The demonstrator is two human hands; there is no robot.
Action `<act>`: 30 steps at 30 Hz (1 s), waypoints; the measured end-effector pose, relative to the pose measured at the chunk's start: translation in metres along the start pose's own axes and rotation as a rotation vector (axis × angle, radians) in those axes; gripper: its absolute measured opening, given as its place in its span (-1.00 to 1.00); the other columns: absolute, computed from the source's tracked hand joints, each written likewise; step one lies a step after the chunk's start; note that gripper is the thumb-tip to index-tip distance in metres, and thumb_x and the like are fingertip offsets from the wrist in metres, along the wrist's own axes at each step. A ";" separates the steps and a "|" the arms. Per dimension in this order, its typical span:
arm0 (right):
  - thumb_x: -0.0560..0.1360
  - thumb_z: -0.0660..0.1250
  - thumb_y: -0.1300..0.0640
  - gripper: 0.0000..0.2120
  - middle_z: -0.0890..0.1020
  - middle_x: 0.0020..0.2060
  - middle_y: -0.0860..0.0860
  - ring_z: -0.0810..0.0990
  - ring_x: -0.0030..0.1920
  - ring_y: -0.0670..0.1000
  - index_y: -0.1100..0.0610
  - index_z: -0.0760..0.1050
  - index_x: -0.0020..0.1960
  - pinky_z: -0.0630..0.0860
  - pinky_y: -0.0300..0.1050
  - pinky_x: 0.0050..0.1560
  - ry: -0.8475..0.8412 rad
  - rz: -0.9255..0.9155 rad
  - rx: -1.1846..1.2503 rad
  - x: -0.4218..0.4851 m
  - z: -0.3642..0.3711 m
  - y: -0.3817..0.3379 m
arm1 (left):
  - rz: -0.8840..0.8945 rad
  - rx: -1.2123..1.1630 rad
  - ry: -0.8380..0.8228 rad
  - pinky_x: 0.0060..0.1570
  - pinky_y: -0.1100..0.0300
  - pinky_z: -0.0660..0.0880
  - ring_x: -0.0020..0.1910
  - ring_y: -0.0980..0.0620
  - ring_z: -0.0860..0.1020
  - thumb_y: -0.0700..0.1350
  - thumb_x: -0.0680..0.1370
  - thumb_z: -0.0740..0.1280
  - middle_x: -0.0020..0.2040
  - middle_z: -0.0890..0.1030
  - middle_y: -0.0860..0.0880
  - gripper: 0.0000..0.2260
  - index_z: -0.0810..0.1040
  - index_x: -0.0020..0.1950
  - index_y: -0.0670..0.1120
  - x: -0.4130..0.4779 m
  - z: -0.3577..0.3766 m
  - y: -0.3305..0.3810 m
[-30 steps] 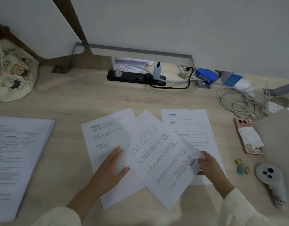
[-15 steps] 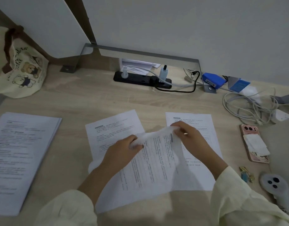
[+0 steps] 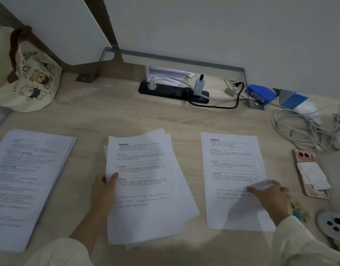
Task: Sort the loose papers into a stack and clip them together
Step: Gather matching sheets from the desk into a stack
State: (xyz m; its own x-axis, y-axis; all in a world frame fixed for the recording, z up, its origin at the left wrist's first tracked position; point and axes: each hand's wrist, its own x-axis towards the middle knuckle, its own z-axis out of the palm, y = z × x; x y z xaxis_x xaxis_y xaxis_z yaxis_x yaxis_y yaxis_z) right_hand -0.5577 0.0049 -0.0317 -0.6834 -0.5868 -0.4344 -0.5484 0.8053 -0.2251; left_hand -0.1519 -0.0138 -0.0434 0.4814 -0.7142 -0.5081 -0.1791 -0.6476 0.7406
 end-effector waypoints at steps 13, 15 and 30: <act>0.56 0.11 0.27 -0.74 0.55 0.02 0.21 0.47 -0.16 0.11 0.32 0.40 0.21 0.43 -0.04 -0.14 -0.166 0.107 0.792 0.002 0.002 -0.026 | -0.017 -0.036 0.087 -0.07 -0.05 0.49 -0.11 -0.12 0.50 -0.27 0.46 0.24 -0.05 0.53 -0.20 -0.81 0.47 0.06 -0.26 -0.009 -0.005 -0.011; 0.57 0.08 0.30 -0.72 0.60 0.01 0.19 0.52 -0.16 0.07 0.32 0.39 0.25 0.50 -0.10 -0.17 -0.307 0.141 1.009 0.005 0.002 -0.031 | 0.024 -0.006 0.094 -0.25 -0.03 0.43 -0.23 -0.03 0.36 -0.23 0.37 0.23 -0.22 0.39 -0.29 -0.91 0.41 -0.20 -0.25 -0.009 -0.008 -0.010; 0.52 0.13 0.31 -0.80 0.57 -0.18 0.08 0.52 -0.20 0.06 0.17 0.49 0.02 0.43 -0.19 -0.28 -0.398 -0.361 0.429 -0.077 0.055 -0.124 | 0.074 -0.182 -0.199 -0.34 0.40 0.46 -0.29 0.19 0.56 -0.25 0.59 0.15 -0.24 0.63 0.09 -0.83 0.54 -0.04 -0.13 -0.019 -0.022 -0.004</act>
State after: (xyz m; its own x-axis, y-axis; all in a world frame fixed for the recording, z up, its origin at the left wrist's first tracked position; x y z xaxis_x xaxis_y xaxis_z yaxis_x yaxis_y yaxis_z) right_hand -0.4104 -0.0447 -0.0181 -0.2198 -0.8148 -0.5364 -0.4132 0.5759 -0.7054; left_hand -0.1419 0.0083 -0.0269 0.2914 -0.8076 -0.5127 -0.0416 -0.5461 0.8367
